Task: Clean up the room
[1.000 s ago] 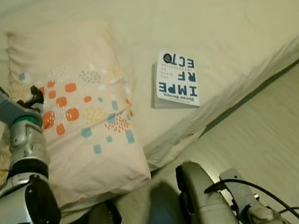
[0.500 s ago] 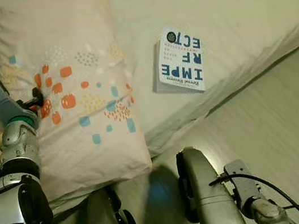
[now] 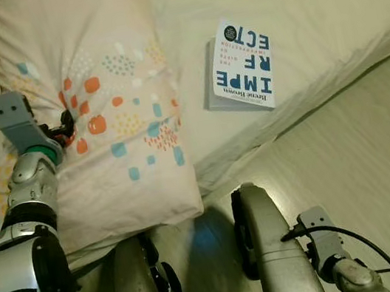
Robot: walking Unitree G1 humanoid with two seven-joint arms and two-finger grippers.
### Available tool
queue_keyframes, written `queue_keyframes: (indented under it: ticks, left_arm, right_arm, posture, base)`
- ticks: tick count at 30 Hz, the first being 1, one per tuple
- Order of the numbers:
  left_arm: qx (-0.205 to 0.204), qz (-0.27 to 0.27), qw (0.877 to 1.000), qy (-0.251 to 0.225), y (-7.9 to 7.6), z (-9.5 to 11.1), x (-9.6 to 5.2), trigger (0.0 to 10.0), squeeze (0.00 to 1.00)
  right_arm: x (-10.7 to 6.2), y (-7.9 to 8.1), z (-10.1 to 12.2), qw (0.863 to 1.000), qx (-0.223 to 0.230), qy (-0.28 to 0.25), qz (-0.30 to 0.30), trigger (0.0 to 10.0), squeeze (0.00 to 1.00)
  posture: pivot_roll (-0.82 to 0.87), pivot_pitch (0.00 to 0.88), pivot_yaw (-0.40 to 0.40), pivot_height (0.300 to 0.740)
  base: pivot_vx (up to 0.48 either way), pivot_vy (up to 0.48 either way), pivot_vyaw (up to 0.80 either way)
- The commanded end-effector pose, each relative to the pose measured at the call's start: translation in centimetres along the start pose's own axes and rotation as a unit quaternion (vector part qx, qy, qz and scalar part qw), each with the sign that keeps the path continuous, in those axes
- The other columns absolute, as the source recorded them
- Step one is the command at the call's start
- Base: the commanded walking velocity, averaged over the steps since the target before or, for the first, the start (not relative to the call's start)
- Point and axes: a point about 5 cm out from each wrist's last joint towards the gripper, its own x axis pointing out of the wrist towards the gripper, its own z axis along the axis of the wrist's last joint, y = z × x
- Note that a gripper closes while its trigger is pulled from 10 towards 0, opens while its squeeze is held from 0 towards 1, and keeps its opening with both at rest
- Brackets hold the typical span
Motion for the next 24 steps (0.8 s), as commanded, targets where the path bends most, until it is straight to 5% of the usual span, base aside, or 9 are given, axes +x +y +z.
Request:
queue_keyframes:
  ticks: [1,19,24]
  left_arm:
    - [0.01,-0.034,0.995,0.098,-1.1,-5.1,-1.3,0.0,0.0]
    - [0.013,-0.072,0.989,0.131,-2.9,-8.0,-2.4,0.0,0.0]
    - [-0.035,-0.068,0.99,0.122,-3.1,-8.4,-2.6,0.0,0.0]
  right_arm:
    - [-1.9,2.3,-5.4,0.993,0.009,0.108,0.041,10.0,0.0]
    - [-0.7,1.3,-2.8,0.997,0.016,0.067,0.028,10.0,0.0]
    - [0.0,1.2,-1.5,0.998,0.028,0.05,0.024,10.0,0.0]
  posture:
    - [-0.32,0.488,0.079,0.61]
    - [-0.32,0.441,0.09,0.61]
    - [-0.3,0.413,0.103,0.61]
  base:
    - [0.0,0.0,0.0]
    - [0.0,0.0,0.0]
    - [0.0,0.0,0.0]
